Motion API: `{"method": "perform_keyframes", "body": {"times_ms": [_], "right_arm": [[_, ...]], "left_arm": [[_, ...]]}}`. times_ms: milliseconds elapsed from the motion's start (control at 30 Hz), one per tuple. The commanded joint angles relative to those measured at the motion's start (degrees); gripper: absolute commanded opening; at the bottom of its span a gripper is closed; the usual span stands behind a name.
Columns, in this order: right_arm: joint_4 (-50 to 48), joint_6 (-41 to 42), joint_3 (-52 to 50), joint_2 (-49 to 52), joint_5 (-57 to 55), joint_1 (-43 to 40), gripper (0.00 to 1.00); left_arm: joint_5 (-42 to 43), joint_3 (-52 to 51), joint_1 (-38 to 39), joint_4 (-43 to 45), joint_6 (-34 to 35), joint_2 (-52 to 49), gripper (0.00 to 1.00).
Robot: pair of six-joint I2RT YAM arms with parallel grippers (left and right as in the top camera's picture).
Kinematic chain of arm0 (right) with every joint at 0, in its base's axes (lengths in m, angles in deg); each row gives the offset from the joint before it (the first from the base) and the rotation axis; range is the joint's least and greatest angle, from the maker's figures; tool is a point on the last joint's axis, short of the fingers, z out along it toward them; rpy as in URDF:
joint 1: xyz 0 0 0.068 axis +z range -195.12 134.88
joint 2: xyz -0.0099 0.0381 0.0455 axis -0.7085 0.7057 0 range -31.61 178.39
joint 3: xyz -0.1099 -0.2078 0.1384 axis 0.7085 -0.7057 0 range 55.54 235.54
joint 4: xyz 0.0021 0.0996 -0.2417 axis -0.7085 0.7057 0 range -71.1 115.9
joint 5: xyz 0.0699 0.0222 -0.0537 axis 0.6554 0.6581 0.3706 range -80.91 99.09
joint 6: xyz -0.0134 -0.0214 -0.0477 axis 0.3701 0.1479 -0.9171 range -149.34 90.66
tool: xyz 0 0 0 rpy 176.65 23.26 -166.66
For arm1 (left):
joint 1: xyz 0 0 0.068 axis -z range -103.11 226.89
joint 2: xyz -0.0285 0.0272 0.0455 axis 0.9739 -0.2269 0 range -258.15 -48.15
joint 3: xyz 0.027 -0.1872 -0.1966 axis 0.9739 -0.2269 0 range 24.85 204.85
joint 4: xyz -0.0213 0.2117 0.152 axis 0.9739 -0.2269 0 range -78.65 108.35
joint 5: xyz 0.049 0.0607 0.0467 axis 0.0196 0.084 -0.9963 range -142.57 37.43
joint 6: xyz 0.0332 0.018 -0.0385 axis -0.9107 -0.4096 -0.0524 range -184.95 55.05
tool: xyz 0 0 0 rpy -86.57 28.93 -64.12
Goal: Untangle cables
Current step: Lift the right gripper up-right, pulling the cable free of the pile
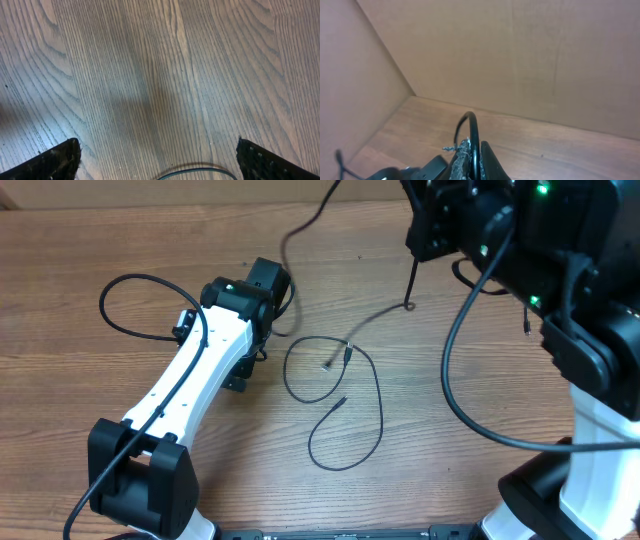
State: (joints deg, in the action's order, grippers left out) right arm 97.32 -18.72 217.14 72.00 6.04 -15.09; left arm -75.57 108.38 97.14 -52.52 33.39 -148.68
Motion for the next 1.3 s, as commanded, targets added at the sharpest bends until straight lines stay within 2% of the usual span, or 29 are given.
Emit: {"method": "perform_keyframes", "body": {"times_ms": [0, 400, 667, 1000, 1267], "right_arm": [[-2.05, -1.95, -2.19, 2.64, -2.49, -0.26, 0.04], [-6.12, -3.67, -4.46, 6.64, -12.04, -1.97, 0.04], [-7.06, -3.63, -4.48, 6.67, -23.19, -9.31, 0.04], [-11.74, -3.56, -4.48, 7.17, -22.03, -25.53, 0.04], [-19.65, -3.58, -4.52, 10.73, -11.52, -36.76, 0.04]], "left_arm": [[-1.33, 0.63, 0.02, -0.22, -0.85, -0.09, 0.99], [-1.33, 0.63, 0.02, -0.2, -0.85, -0.09, 1.0], [-1.33, 0.63, 0.02, -0.22, -0.85, -0.09, 1.0], [-1.33, 0.63, 0.02, -0.2, -0.85, -0.09, 1.0], [-1.33, 0.63, 0.02, -0.22, -0.85, -0.09, 1.0]]}}
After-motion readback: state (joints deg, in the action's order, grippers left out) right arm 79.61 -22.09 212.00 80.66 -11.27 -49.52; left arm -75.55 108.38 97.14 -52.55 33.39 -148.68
